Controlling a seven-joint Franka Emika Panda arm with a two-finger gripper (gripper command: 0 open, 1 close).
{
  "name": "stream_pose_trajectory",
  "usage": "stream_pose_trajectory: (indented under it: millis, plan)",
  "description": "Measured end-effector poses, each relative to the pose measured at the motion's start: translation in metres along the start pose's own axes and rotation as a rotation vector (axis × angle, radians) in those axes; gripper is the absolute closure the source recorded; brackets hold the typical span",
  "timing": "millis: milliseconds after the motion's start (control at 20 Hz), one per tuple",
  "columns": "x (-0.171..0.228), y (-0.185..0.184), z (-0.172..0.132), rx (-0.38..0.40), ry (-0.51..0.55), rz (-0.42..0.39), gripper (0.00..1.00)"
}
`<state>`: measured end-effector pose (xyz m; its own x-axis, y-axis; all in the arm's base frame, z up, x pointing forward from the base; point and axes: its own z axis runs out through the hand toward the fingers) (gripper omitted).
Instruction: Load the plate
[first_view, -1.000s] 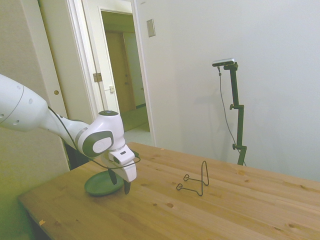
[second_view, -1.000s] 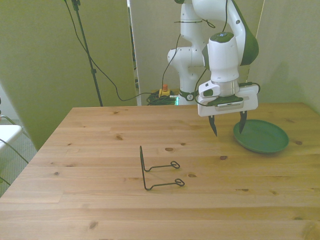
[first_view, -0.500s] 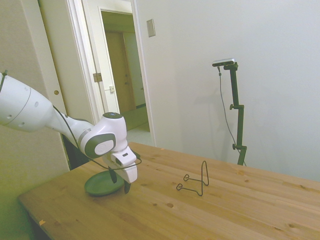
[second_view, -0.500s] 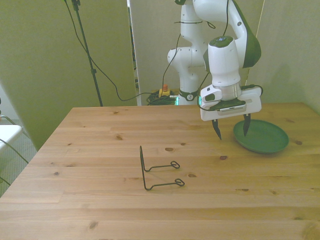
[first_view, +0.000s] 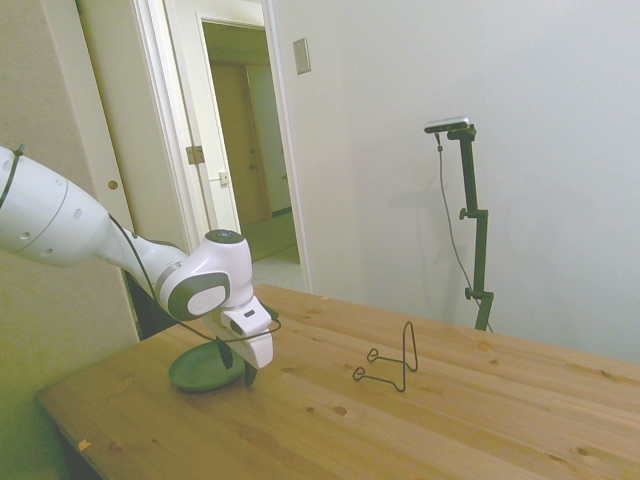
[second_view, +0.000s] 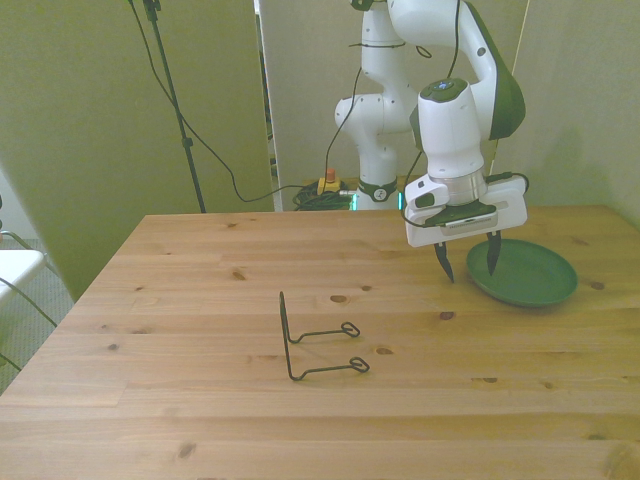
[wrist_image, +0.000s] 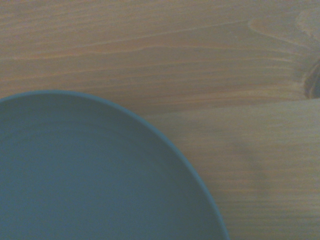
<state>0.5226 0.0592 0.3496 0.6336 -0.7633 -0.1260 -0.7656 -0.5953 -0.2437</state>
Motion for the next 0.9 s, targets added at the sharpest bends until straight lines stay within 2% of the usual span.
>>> stream_pose_trajectory:
  millis: [900]
  plan:
    - [0.0001, 0.0011, 0.0021, 0.004, 0.002, -0.002, 1.0]
